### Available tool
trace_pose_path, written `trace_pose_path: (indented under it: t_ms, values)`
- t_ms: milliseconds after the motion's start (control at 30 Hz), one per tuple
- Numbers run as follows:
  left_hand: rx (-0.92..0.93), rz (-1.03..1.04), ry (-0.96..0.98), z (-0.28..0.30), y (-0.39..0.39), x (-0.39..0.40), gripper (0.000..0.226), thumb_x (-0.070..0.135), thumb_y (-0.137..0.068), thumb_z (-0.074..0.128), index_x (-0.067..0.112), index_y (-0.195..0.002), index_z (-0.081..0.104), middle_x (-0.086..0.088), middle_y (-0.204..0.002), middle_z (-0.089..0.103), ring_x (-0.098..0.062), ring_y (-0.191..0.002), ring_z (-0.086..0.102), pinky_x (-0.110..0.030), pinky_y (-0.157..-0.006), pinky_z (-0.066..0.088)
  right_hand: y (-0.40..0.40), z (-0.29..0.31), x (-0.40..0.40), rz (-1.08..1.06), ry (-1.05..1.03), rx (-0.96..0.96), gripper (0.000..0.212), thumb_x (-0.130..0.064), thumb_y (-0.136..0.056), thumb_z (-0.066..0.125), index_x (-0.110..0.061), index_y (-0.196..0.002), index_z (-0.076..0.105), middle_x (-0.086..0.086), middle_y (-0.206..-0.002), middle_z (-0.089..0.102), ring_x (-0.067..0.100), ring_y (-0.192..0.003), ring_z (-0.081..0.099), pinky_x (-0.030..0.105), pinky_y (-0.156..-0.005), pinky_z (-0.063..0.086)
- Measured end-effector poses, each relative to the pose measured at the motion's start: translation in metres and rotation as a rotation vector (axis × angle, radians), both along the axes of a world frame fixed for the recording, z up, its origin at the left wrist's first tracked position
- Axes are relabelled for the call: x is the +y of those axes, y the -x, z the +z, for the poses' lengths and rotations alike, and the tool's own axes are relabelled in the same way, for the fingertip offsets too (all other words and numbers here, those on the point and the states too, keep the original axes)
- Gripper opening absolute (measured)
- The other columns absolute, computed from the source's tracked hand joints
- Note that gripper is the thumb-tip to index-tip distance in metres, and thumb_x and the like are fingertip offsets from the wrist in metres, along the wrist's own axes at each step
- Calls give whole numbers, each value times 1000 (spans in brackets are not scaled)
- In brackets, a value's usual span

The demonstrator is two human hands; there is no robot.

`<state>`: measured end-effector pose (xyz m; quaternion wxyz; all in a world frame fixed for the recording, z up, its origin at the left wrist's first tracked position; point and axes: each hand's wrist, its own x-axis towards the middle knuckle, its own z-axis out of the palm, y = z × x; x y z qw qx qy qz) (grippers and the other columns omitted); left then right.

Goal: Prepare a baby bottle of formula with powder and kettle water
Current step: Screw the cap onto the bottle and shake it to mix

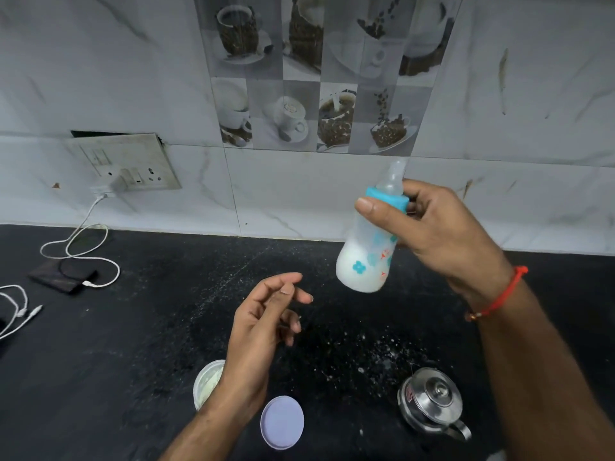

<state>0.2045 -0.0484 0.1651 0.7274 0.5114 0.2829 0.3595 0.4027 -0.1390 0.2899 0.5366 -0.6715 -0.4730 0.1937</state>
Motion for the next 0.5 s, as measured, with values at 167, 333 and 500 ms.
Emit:
trace_pose_path:
  t_ms: [167,333,500]
  values:
    - [5,-4,0,-1,0,1,20,22,-100,58,18,-113,72,-6,-93,73,-16,-61,51,-26,-52,38,3,9,-2,30,-45,56,49,-47,-75,74,-8,-105,72,12,-100,78,27,-91,76,45,-83,63]
    - [-8,-17,-4,0,-3,0,23,30,-91,62,21,-109,74,-4,-92,74,-15,-60,51,-25,-52,39,4,12,-2,18,-72,10,47,-52,-75,76,-16,-104,73,9,-100,77,23,-92,75,37,-82,62]
    - [-6,-21,-2,-1,-2,0,24,31,-91,62,21,-109,74,-5,-92,74,-15,-60,51,-25,-52,39,4,6,-1,43,-69,-13,48,-52,-79,79,-14,-106,72,13,-104,75,36,-99,71,56,-92,57]
